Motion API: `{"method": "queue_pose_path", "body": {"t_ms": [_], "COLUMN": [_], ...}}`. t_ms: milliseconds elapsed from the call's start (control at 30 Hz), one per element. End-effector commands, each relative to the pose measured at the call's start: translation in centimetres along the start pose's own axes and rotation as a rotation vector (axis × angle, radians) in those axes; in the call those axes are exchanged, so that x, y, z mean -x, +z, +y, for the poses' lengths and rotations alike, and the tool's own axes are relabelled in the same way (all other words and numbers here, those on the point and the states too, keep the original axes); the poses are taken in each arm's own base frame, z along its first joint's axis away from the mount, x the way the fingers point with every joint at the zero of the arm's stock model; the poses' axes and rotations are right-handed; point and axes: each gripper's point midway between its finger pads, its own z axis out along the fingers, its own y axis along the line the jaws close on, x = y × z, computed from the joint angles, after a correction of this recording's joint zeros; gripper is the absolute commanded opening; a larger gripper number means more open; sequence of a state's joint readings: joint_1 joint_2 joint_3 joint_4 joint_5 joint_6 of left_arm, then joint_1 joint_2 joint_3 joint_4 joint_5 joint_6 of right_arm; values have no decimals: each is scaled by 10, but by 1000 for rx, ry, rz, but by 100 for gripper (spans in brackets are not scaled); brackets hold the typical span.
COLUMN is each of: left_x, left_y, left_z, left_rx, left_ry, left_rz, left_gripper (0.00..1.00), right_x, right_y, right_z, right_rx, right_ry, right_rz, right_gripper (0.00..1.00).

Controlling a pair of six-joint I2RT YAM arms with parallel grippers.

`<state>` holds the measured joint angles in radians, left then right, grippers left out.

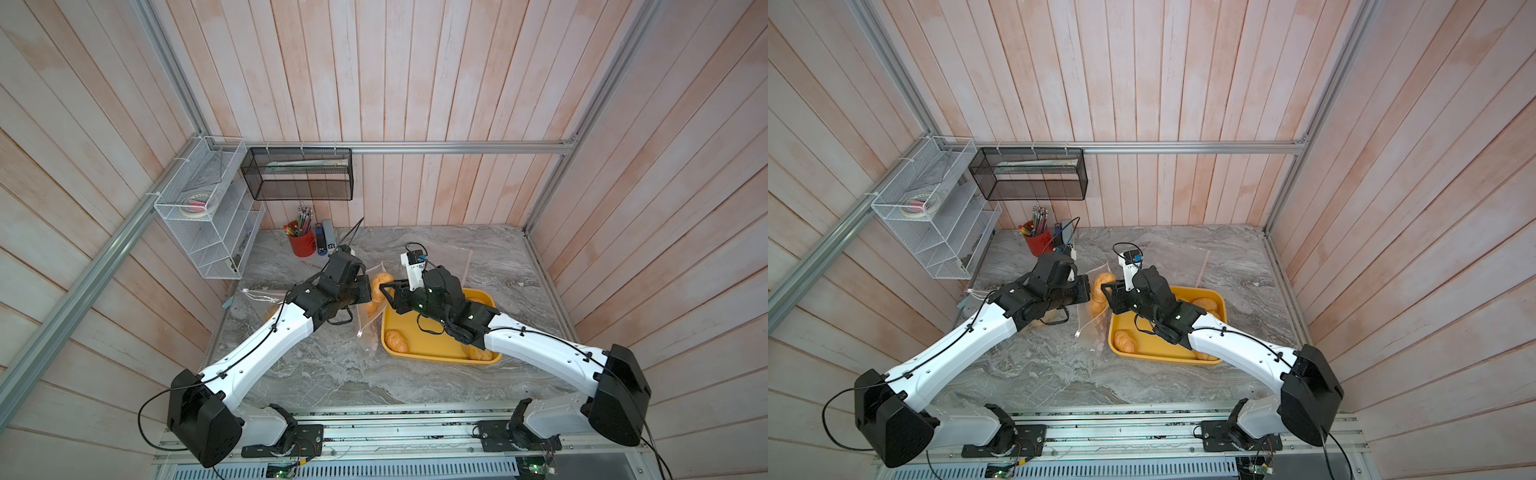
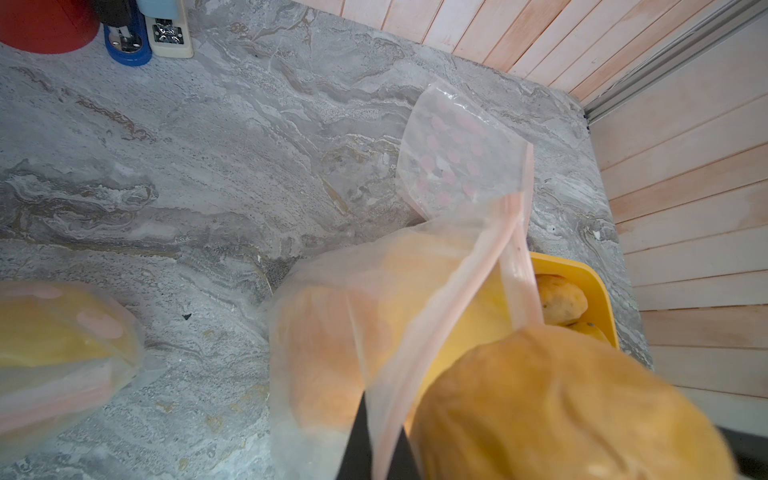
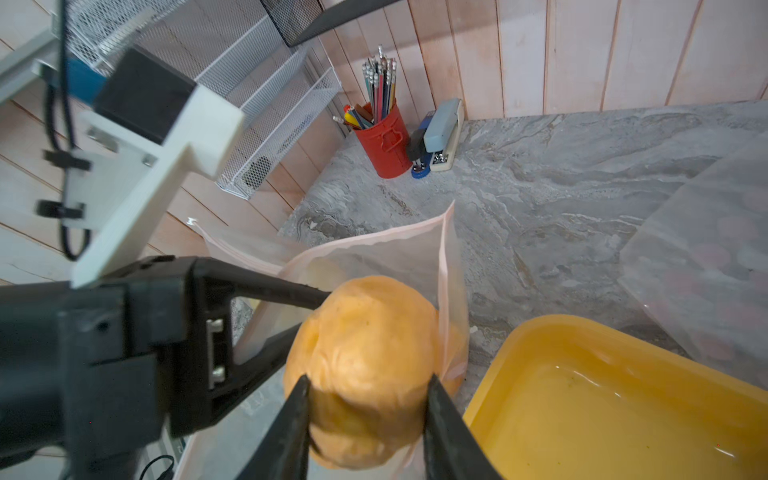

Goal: Put the potatoes into a zipper bag and zip it
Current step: Place the potato into the zipper food storage bag.

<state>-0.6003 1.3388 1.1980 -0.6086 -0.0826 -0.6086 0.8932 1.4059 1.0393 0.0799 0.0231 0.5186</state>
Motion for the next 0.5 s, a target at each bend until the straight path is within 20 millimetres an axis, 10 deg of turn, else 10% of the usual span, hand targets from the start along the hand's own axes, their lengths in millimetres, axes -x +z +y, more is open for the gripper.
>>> {"method": "queue_pose_path", "body": {"t_ms": [0, 467], "left_x": [6, 7], "left_y": [-5, -6], "left_z": [-2, -1], "left_rx": [-18, -12], "left_ry": [8, 8], "left_rz": [-29, -38], "left_gripper": [0, 0], "right_x": [-9, -64], "right_y": [3, -21], "right_z": [-4, 15], "right_rx": [-22, 100], "right_ry": [-28, -201], "right_rz": [33, 154], "right_gripper": [15, 19]}}
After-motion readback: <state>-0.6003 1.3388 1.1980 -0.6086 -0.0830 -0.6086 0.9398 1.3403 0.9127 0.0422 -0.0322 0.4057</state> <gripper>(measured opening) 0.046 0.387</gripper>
